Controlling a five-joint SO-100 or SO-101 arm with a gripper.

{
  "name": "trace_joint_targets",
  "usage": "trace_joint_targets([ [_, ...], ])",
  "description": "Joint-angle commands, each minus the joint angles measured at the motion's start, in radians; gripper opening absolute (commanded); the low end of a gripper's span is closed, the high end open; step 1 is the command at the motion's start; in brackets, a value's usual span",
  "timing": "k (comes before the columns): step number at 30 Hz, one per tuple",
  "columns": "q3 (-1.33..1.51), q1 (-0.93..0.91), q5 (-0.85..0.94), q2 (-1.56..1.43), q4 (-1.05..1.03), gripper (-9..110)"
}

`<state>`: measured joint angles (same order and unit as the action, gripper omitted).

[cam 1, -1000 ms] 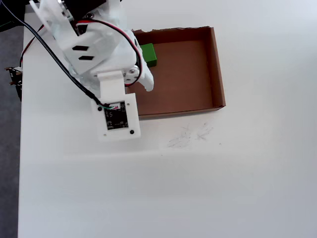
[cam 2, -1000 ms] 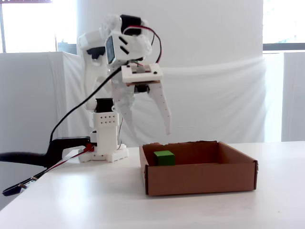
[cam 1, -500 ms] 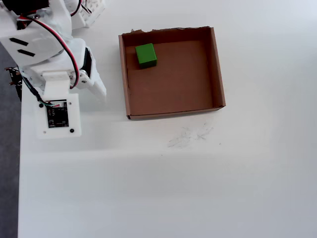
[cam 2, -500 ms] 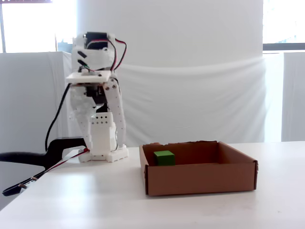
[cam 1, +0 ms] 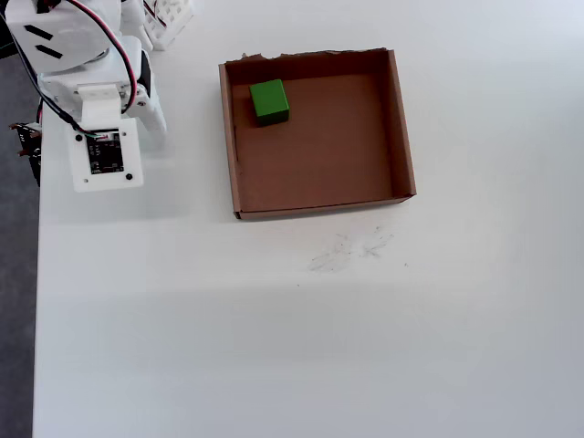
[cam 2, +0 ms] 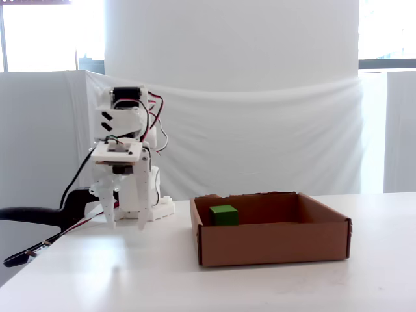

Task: Grasp a green cube and put it in a box.

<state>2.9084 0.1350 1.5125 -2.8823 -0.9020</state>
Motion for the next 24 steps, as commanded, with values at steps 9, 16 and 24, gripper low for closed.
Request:
trace_joint_targets([
  [9,0.061,-0.035,0.046,-0.272,-0.282,14],
  [16,0.064,-0.060,0.034,-0.301,-0.302,15],
  [24,0.064,-0.063,0.028,-0.301,-0.310,15],
])
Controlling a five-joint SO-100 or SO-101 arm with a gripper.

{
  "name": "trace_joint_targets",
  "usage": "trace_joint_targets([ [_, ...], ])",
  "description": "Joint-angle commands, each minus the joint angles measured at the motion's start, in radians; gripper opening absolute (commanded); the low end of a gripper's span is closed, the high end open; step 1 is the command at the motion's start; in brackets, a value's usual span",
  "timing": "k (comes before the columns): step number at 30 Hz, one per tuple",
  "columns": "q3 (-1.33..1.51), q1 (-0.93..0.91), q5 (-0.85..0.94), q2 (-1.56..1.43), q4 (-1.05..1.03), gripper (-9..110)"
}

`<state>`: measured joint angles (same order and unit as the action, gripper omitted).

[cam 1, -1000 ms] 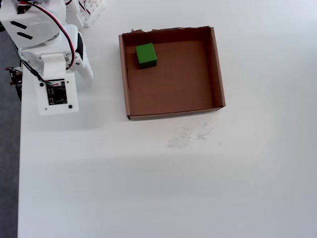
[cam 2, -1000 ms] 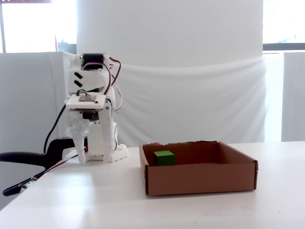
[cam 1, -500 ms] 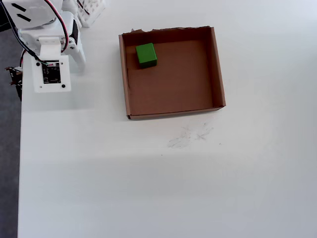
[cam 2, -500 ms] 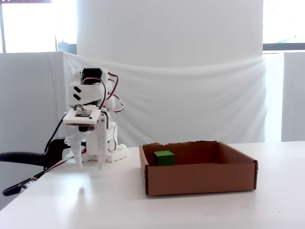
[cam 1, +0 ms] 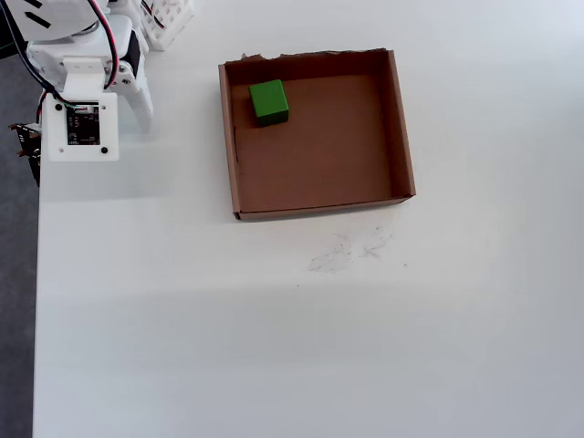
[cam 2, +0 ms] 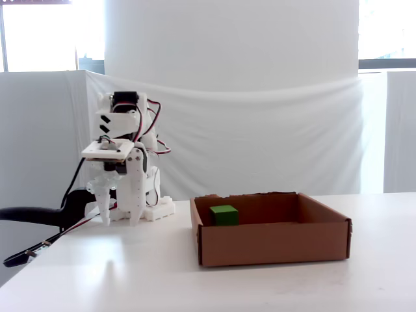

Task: Grasp a green cube and put it in a box.

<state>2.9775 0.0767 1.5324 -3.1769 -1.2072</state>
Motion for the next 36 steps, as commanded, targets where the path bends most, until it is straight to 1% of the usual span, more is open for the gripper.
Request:
trace_joint_targets([
  [1,-0.005,-0.005,0.003,-0.006,-0.005,15],
  [3,-0.005,-0.005,-0.031,-0.006,-0.006,16],
  [9,-0.005,0.000,-0.041,-0.006,-0.006,16],
  [11,-0.005,0.002,-0.078,-0.006,-0.009,17],
  [14,-0.005,0.009,-0.256,-0.006,-0.028,20],
  [17,-0.005,0.017,-0.523,-0.006,-0.026,24],
  [18,-0.005,0.018,-0.548,-0.006,-0.025,24],
  [36,-0.005,0.018,-0.548,-0.006,-0.025,24],
])
